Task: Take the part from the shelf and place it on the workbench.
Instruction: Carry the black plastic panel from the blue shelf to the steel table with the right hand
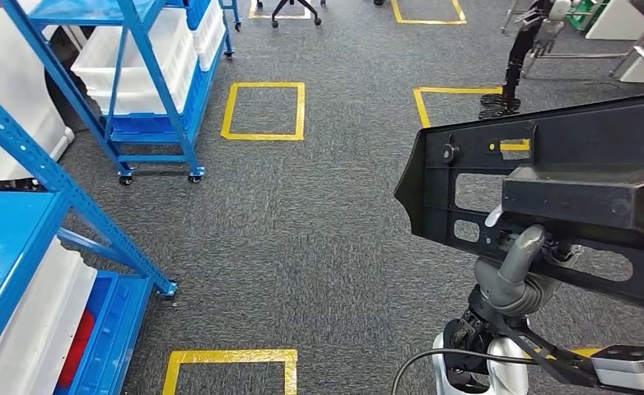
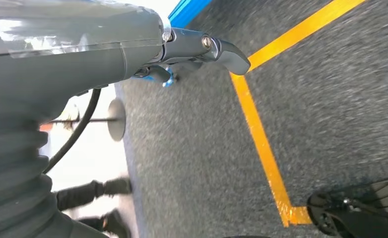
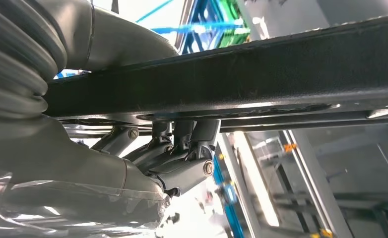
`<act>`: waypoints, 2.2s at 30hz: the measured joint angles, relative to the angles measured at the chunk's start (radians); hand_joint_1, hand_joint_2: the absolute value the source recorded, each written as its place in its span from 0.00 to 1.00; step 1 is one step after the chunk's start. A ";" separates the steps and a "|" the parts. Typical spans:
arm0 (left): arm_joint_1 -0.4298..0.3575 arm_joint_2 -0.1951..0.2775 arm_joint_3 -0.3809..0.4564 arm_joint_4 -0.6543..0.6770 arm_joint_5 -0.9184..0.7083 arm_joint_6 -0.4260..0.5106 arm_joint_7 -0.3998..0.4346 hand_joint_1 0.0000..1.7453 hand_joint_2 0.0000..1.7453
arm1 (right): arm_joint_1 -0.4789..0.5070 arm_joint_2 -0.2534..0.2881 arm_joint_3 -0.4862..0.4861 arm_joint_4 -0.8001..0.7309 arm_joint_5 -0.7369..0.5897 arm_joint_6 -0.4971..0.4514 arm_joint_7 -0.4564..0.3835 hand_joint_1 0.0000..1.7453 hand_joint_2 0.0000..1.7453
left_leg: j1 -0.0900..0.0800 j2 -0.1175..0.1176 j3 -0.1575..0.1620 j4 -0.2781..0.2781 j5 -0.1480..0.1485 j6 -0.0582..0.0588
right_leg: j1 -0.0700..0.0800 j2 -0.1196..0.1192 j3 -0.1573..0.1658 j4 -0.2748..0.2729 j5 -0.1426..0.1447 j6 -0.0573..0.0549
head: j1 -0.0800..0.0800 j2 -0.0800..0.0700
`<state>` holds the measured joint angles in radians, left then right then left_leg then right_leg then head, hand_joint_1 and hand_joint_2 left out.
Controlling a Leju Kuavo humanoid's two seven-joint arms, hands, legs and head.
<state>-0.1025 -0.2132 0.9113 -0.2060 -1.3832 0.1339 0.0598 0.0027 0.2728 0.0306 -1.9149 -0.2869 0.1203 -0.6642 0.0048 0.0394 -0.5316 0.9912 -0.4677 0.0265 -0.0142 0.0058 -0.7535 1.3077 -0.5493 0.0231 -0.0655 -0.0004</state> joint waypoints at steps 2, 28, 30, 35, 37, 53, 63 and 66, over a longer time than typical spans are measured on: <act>-0.007 -0.001 0.000 0.000 0.004 0.004 -0.007 0.00 1.00 | 0.002 0.000 0.007 -0.003 0.010 -0.007 0.000 1.00 1.00 | 0.000 0.026 0.002 0.001 -0.003 -0.004 | 0.000 -0.017 0.059 -0.098 0.054 -0.001 | 0.000 0.000; 0.004 -0.007 -0.004 0.000 -0.011 0.024 -0.011 0.00 1.00 | 0.052 0.007 0.019 -0.076 0.026 -0.004 -0.001 1.00 1.00 | -0.003 -0.037 0.005 -0.024 0.015 -0.001 | 0.014 0.028 0.056 -0.106 0.014 -0.019 | 0.000 0.000; 0.005 -0.006 -0.005 0.000 -0.013 0.022 -0.008 0.00 1.00 | 0.057 0.008 0.025 -0.076 0.028 -0.009 -0.001 1.00 1.00 | -0.003 -0.007 0.003 -0.023 0.014 -0.001 | 0.005 0.005 0.020 -0.021 -0.013 -0.009 | 0.000 0.000; 0.003 -0.007 -0.006 0.000 -0.020 0.020 0.011 0.00 1.00 | 0.071 0.009 0.037 -0.087 0.038 -0.014 -0.001 1.00 1.00 | -0.002 0.048 0.004 -0.002 -0.005 -0.025 | -0.006 -0.071 0.156 -0.260 0.089 -0.001 | 0.000 0.000; 0.004 -0.006 -0.006 0.000 -0.021 0.021 0.021 0.00 1.00 | 0.079 0.012 0.039 -0.096 0.041 -0.012 -0.001 1.00 1.00 | -0.005 0.065 0.007 0.004 -0.014 -0.038 | 0.002 -0.072 0.164 -0.281 0.086 -0.017 | 0.000 0.000; 0.009 -0.005 -0.006 0.000 -0.017 0.025 0.040 0.00 1.00 | 0.099 0.016 0.059 -0.110 0.039 -0.024 -0.001 1.00 1.00 | 0.003 -0.115 -0.011 0.013 -0.008 -0.028 | -0.001 0.128 0.154 -0.284 0.103 -0.027 | 0.000 0.000; 0.011 -0.010 -0.006 0.000 -0.022 0.027 0.048 0.00 1.00 | 0.098 0.012 0.068 -0.103 0.037 -0.083 -0.001 1.00 1.00 | 0.004 0.021 -0.003 -0.006 0.001 -0.008 | -0.005 -0.019 0.084 -0.117 0.037 0.000 | 0.000 0.000; 0.010 -0.009 -0.006 0.000 -0.022 0.026 0.049 0.00 1.00 | 0.096 0.012 0.076 -0.103 0.033 -0.099 -0.001 1.00 1.00 | -0.002 0.048 0.000 0.005 -0.011 -0.024 | 0.003 -0.067 0.170 -0.275 0.083 -0.012 | 0.000 0.000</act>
<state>-0.0929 -0.2227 0.9056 -0.2060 -1.4056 0.1596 0.1092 0.0991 0.2850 0.1071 -2.0183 -0.2541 0.0211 -0.6653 0.0027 0.0873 -0.5314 0.9963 -0.4789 0.0025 -0.0109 -0.0613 -0.5836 1.0326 -0.4663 0.0108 -0.0656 -0.0004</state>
